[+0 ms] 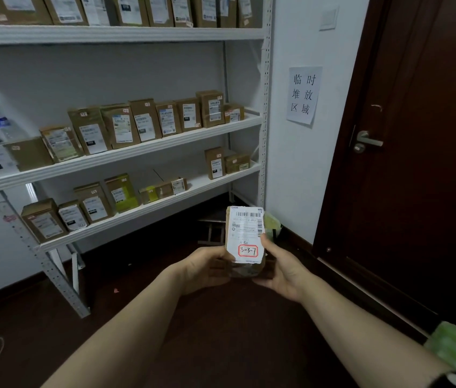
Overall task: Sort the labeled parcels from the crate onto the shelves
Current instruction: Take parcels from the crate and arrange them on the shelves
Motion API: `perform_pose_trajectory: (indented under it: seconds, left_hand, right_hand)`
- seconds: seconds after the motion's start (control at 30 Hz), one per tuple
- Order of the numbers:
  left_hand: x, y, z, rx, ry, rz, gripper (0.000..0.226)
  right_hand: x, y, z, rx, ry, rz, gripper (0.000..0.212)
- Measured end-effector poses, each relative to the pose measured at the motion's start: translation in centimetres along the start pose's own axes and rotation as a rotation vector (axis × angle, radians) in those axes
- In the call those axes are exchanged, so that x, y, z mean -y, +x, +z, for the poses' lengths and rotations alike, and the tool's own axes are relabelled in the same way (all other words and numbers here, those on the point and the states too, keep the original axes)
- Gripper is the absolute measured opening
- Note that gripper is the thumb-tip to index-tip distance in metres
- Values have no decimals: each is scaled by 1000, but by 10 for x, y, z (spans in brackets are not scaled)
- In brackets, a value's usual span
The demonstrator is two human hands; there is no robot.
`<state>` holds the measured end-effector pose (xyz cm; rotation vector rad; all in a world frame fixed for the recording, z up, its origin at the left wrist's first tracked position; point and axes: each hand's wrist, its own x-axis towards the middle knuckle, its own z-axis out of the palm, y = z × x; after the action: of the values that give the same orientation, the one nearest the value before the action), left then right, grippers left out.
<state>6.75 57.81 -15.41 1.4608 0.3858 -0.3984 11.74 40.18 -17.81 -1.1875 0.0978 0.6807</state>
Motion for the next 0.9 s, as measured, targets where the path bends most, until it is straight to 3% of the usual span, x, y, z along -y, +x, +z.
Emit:
perform_pose_trajectory:
  seconds: [0.13,0.33,0.43,0.57,0.9]
  left_hand:
    - [3,0,0,0,45,-29,48]
    - [13,7,3,11,121,-103,66]
    - [21,12,4,-8,120,-132,58]
    - [34,19,3,-44,52,-164,30]
    - [46,56,-15,-98,-56,-239,27]
  right_hand:
    - [-5,-1,-4,20,16,28,29]
    - [-18,6,-13,11,-18,86,39]
    - [-26,8,-18,16,-37,113,39]
    - [-38,16,-21,4,-59,145,38]
    - [-54,52,-25,32,-17,214,33]
